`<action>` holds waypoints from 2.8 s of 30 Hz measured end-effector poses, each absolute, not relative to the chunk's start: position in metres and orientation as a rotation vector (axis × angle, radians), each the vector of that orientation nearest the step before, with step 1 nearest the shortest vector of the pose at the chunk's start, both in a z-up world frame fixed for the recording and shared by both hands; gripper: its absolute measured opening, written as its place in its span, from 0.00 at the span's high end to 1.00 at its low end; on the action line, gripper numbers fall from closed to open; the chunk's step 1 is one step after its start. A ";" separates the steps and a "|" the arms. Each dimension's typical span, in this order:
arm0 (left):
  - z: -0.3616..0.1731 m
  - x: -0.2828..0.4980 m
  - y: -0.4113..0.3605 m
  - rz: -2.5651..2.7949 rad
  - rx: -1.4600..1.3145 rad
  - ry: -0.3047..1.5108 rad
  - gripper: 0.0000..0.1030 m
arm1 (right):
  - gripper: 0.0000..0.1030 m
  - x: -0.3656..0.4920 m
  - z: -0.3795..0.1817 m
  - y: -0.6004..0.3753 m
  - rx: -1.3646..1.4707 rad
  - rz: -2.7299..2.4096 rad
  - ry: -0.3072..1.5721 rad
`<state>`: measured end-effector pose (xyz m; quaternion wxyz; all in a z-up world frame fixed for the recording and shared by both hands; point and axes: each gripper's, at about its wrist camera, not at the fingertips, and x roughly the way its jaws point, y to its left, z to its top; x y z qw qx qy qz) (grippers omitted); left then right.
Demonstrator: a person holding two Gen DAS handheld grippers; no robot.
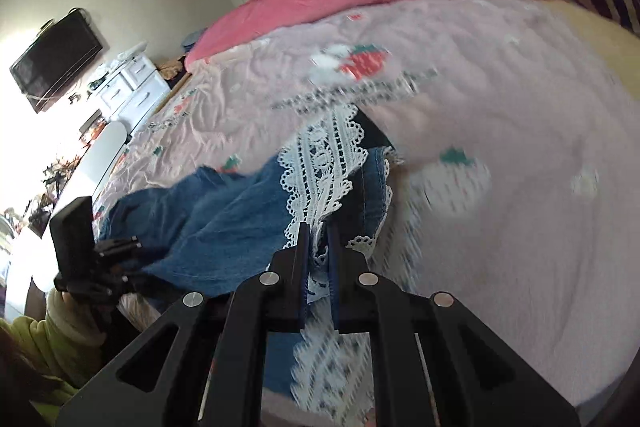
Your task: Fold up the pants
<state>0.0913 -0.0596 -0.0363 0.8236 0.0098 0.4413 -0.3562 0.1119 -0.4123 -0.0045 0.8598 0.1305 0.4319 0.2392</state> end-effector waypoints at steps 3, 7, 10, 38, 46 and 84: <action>-0.036 0.086 -0.071 -0.757 0.071 0.932 0.83 | 0.93 0.099 -0.015 -0.421 0.339 0.503 0.904; -0.033 0.078 -0.081 -0.753 0.187 0.912 0.99 | 0.93 0.079 -0.014 -0.428 0.384 0.550 0.871; -0.029 0.076 -0.081 -0.726 0.270 0.884 0.99 | 0.93 0.062 -0.021 -0.433 0.384 0.582 0.882; -0.048 0.046 -0.110 -0.748 0.476 0.859 0.99 | 0.93 0.024 -0.048 -0.443 0.156 0.523 1.004; -0.048 0.041 -0.098 -0.761 0.455 0.866 0.99 | 0.92 0.019 -0.057 -0.441 0.139 0.540 1.027; -0.053 0.088 -0.060 -0.557 0.205 0.952 0.47 | 0.59 0.240 -0.022 -0.166 0.030 0.953 1.214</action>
